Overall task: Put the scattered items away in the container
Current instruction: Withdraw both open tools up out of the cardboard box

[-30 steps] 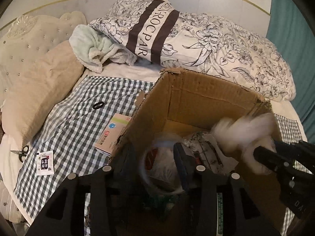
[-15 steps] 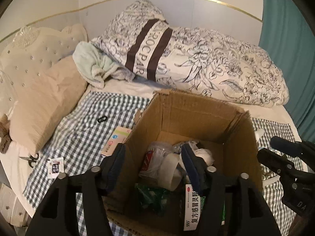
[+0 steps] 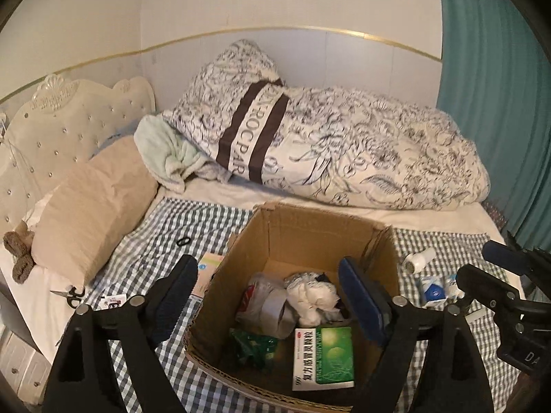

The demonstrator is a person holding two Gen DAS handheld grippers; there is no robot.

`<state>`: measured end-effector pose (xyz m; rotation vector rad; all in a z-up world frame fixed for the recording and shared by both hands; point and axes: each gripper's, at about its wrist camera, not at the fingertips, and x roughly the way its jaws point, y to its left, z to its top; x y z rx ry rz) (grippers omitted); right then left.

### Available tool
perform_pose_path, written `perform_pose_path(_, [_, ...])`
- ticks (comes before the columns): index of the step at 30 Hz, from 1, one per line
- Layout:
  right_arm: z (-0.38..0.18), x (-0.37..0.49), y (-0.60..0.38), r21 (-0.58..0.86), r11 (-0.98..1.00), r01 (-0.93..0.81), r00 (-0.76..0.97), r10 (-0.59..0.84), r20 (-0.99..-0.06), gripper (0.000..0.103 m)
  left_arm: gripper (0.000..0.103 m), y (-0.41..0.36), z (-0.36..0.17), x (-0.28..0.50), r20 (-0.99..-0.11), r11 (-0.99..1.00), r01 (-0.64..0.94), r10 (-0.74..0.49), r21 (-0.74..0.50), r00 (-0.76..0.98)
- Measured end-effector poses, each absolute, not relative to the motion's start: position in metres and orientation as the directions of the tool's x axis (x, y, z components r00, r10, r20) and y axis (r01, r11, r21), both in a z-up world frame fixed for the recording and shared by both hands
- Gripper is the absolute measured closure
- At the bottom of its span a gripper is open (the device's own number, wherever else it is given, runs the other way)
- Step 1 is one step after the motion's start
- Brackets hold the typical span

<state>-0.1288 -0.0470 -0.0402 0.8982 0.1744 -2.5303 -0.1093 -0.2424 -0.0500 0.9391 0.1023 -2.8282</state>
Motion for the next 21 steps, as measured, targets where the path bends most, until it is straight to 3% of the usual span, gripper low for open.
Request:
perform_pose_path(4, [-0.026, -0.116, -0.032, 0.033, -0.900, 0.434, -0.713, -0.366, -0.598, 0.034, 0.010, -0.231, -0.034, -0.094, -0.564, -0.986, 0.163, -0.122, -0.021, -0.817])
perform_pose_path(8, [-0.015, -0.104, -0.016, 0.045, -0.904, 0.425, -0.728, -0.372, -0.576, 0.016, 0.004, -0.220, -0.022, -0.083, -0.539, -0.987, 0.159, -0.122, -0.023, -0.834])
perform_pose_path(14, [0.000, -0.085, 0.006, 0.041, -0.916, 0.400, -0.760, -0.356, -0.545, 0.002, 0.000, -0.202, -0.005, -0.064, -0.500, -0.986, 0.161, -0.116, -0.048, -0.858])
perform_pose_path(21, [0.011, -0.067, 0.038, 0.031, -0.938, 0.345, -0.796, -0.310, -0.519, 0.000, 0.000, -0.179, 0.008, -0.049, -0.475, -0.990, 0.129, -0.087, -0.056, -0.876])
